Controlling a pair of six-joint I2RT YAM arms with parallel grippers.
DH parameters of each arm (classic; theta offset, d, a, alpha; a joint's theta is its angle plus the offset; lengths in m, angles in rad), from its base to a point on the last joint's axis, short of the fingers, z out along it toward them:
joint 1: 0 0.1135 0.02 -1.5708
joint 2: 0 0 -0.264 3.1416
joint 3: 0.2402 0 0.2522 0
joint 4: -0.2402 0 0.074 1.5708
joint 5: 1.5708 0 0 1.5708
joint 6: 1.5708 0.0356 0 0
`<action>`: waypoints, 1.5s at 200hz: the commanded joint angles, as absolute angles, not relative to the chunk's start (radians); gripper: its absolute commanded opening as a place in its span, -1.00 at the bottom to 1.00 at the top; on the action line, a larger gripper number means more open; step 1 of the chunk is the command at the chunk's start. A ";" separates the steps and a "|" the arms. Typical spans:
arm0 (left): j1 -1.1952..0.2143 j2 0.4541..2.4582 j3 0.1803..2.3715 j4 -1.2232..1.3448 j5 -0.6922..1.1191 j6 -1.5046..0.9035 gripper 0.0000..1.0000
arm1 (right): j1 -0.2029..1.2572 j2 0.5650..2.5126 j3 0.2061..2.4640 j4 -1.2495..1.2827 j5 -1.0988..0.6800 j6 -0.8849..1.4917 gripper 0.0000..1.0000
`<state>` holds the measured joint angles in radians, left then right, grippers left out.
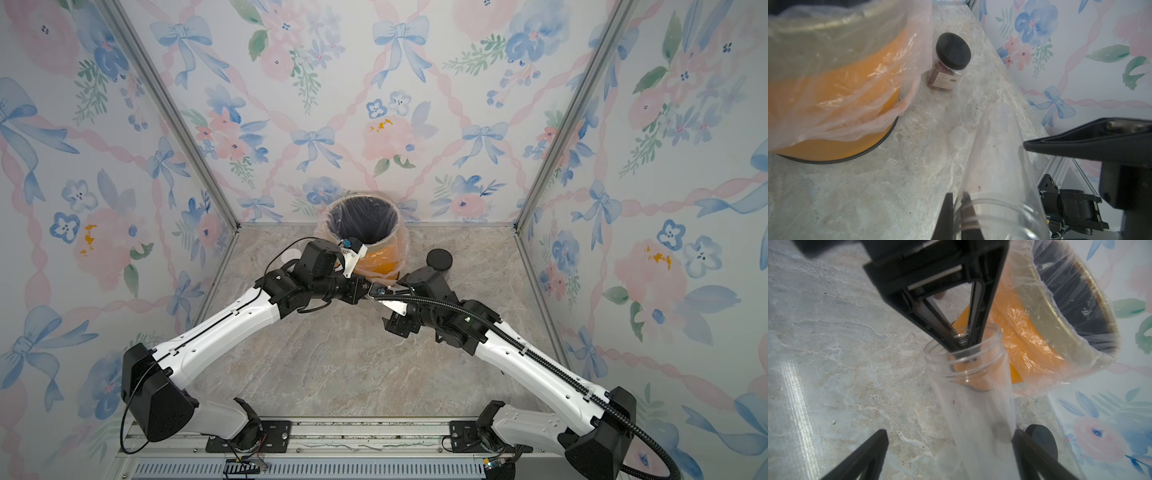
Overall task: Empty the moldy dried flower tea in the jars
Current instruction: Place the jar at the center of the board.
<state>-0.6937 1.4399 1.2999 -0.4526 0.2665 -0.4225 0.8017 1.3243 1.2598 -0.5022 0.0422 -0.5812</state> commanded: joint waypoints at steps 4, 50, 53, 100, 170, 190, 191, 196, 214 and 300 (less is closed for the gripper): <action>-0.697 1.434 1.305 -0.459 0.301 -0.402 -1.00 | 0.812 1.362 1.274 -0.421 0.071 -0.637 0.85; -0.696 1.431 1.302 -0.460 0.327 -0.402 -1.00 | 0.811 1.412 1.266 -0.359 0.123 -0.680 0.78; -0.695 1.431 1.302 -0.459 0.330 -0.402 -1.00 | 0.809 1.414 1.263 -0.354 0.123 -0.683 0.77; -0.688 1.427 1.299 -0.459 0.354 -0.402 -1.00 | 0.799 1.435 1.230 -0.292 0.111 -0.669 0.54; -0.660 1.410 1.301 -0.457 0.395 -0.408 -1.00 | 0.770 1.418 1.182 -0.248 0.037 -0.626 0.35; -0.655 1.405 1.302 -0.457 0.415 -0.407 -1.00 | 0.750 1.407 1.167 -0.226 0.015 -0.609 0.35; -0.654 1.405 1.302 -0.457 0.416 -0.407 -1.00 | 0.750 1.406 1.168 -0.226 0.015 -0.610 0.35; -0.654 1.403 1.302 -0.458 0.421 -0.406 -1.00 | 0.747 1.404 1.165 -0.222 0.012 -0.610 0.36; -0.651 1.401 1.302 -0.458 0.436 -0.407 -1.00 | 0.743 1.404 1.161 -0.220 0.003 -0.613 0.53; -0.633 1.399 1.299 -0.457 0.460 -0.417 -0.91 | 0.710 1.379 1.125 -0.169 -0.079 -0.569 0.08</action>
